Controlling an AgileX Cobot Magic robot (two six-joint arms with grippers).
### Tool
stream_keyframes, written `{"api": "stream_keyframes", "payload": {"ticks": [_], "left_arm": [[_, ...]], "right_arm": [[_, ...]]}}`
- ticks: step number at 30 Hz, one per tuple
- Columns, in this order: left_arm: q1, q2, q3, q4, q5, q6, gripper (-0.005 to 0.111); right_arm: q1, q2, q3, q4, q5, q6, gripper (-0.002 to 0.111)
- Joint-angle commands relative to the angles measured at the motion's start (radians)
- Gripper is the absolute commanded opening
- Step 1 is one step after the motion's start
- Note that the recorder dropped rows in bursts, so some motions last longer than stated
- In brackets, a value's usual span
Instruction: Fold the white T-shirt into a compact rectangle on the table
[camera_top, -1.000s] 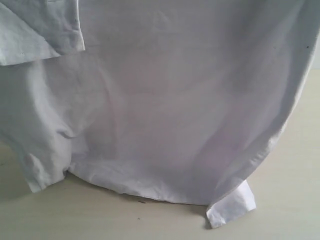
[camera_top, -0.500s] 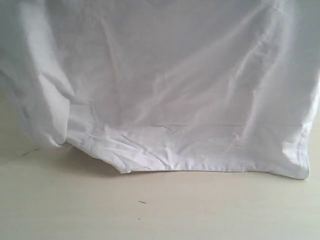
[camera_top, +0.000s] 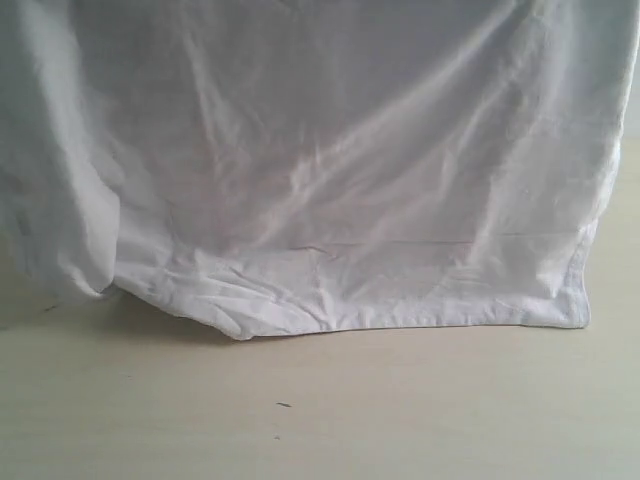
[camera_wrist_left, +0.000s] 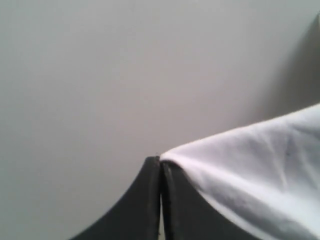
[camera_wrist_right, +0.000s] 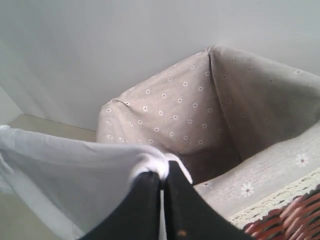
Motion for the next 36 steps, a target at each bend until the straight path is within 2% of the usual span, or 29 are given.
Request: {"api": "stream_keyframes", "payload": {"ticks": [1, 5, 8, 10, 19, 23, 27, 30, 32, 34, 36], "left_arm": [[-0.001, -0.05, -0.019, -0.06, 0.168, 0.001, 0.0], [-0.001, -0.147, -0.017, -0.394, 0.568, 0.077, 0.0], [-0.003, -0.203, 0.016, -0.586, 0.72, 0.158, 0.0], [-0.003, -0.225, 0.029, -0.685, 0.867, 0.16, 0.0], [-0.003, -0.445, 0.197, -0.874, 0.88, 0.143, 0.0], [-0.003, -0.556, 0.322, -0.968, 0.88, 0.143, 0.0], [-0.003, -0.653, 0.471, -0.97, 0.88, 0.143, 0.0], [-0.003, -0.69, 0.526, -0.961, 0.88, 0.143, 0.0], [-0.003, -0.702, 0.531, -0.957, 0.88, 0.143, 0.003], [-0.003, -0.709, 0.523, -0.953, 0.88, 0.143, 0.013], [-0.003, -0.711, 0.507, -0.937, 0.88, 0.143, 0.028]], "right_arm": [[-0.002, -0.006, -0.013, 0.015, -0.037, -0.003, 0.0], [0.003, -0.091, 0.068, 0.015, -0.037, -0.003, 0.0], [0.003, -0.167, 0.156, 0.015, -0.037, -0.003, 0.0], [0.009, -0.212, 0.227, 0.015, -0.037, -0.003, 0.0], [0.039, -0.55, 0.636, 0.015, -0.037, -0.003, 0.0], [0.039, -0.733, 0.796, 0.015, -0.037, -0.003, 0.0], [0.039, -0.831, 0.926, 0.015, -0.037, -0.003, 0.0], [0.043, -0.864, 1.016, 0.015, -0.037, -0.003, 0.0], [0.065, -0.877, 1.057, 0.015, -0.037, -0.003, 0.005], [0.086, -0.889, 1.081, 0.015, -0.037, -0.003, 0.016], [0.108, -0.889, 1.086, 0.015, -0.037, -0.003, 0.033]]}}
